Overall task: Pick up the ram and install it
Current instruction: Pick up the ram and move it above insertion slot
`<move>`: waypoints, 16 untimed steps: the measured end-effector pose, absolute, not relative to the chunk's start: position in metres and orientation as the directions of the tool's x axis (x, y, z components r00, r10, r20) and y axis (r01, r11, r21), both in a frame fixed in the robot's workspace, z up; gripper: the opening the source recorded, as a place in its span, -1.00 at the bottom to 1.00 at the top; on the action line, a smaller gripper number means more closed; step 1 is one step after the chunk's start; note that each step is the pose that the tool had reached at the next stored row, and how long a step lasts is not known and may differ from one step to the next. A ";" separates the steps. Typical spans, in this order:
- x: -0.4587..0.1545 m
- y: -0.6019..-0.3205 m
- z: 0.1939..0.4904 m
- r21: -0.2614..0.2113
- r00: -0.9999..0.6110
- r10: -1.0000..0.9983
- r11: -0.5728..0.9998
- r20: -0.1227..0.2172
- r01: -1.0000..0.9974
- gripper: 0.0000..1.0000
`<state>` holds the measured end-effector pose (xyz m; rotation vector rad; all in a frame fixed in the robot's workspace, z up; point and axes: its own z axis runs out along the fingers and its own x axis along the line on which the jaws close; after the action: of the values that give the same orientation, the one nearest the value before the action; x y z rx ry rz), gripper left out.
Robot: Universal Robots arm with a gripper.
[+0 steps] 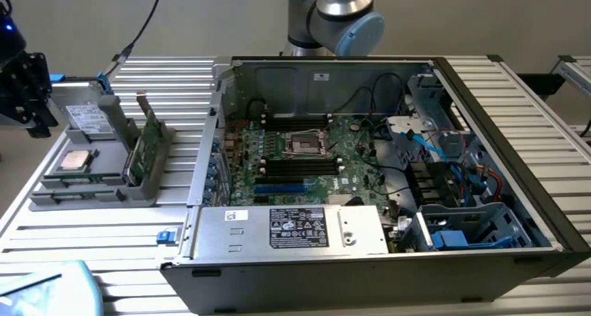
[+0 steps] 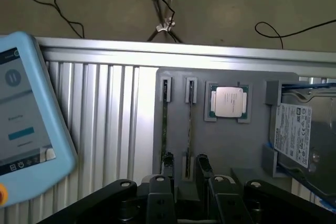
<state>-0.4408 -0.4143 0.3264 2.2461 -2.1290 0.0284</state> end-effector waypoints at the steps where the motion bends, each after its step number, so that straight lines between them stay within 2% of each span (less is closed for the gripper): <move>1: -0.441 -0.416 0.326 0.011 0.053 -0.998 -0.053 0.042 -0.999 -0.38; 3: -0.441 -0.417 0.326 -0.011 0.053 -0.998 -0.053 0.027 -0.999 -0.38; 11: -0.442 -0.428 0.323 -0.032 0.053 -0.997 -0.051 -0.062 -0.998 -0.38; 16: -0.442 -0.431 0.321 -0.012 0.051 -0.995 -0.050 -0.081 -0.999 -0.38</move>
<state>-0.4416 -0.4308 0.3207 2.3235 -2.2082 -0.0810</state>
